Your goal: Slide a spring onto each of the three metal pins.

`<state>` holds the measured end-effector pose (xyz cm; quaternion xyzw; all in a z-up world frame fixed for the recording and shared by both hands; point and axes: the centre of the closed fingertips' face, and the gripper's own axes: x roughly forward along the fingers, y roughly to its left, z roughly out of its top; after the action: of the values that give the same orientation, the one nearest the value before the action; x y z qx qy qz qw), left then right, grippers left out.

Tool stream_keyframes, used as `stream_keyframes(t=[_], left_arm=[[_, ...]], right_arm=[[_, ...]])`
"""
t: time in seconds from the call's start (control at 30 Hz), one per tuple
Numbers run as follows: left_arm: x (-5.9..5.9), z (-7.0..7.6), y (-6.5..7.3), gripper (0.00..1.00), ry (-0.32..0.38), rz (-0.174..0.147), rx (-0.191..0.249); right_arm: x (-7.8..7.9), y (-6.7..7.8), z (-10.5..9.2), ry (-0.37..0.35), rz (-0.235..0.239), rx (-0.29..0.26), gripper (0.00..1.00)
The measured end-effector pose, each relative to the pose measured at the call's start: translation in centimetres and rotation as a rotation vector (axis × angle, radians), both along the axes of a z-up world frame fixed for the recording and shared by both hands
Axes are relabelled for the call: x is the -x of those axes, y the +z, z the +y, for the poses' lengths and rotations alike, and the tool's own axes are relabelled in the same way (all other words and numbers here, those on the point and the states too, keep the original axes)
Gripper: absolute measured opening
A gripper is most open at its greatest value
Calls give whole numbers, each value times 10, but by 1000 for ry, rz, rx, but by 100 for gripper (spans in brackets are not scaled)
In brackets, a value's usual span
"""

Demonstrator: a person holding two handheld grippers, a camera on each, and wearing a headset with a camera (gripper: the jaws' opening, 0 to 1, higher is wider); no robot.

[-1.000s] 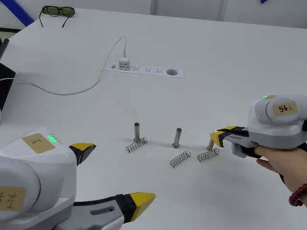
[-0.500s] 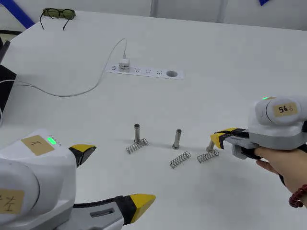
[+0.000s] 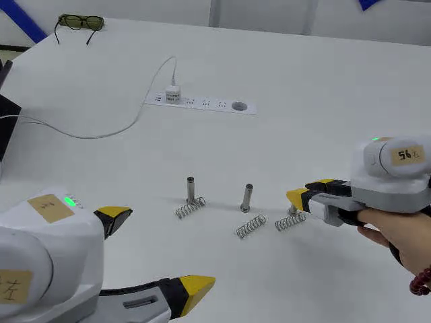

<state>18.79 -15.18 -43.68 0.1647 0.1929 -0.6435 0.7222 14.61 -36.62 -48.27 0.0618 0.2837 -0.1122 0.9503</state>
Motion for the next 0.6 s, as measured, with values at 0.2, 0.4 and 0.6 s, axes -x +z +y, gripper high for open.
stream_keyframes(t=[0.2,0.4,0.6], left_arm=[[-3,-1,2,82,7,7,15],[-6,-2,0,80,13,16,11],[-11,-3,-4,78,16,23,8]], right_arm=[[-2,11,5,24,-38,4,36],[-3,20,14,40,-75,-33,46],[0,25,23,72,-87,-41,49]])
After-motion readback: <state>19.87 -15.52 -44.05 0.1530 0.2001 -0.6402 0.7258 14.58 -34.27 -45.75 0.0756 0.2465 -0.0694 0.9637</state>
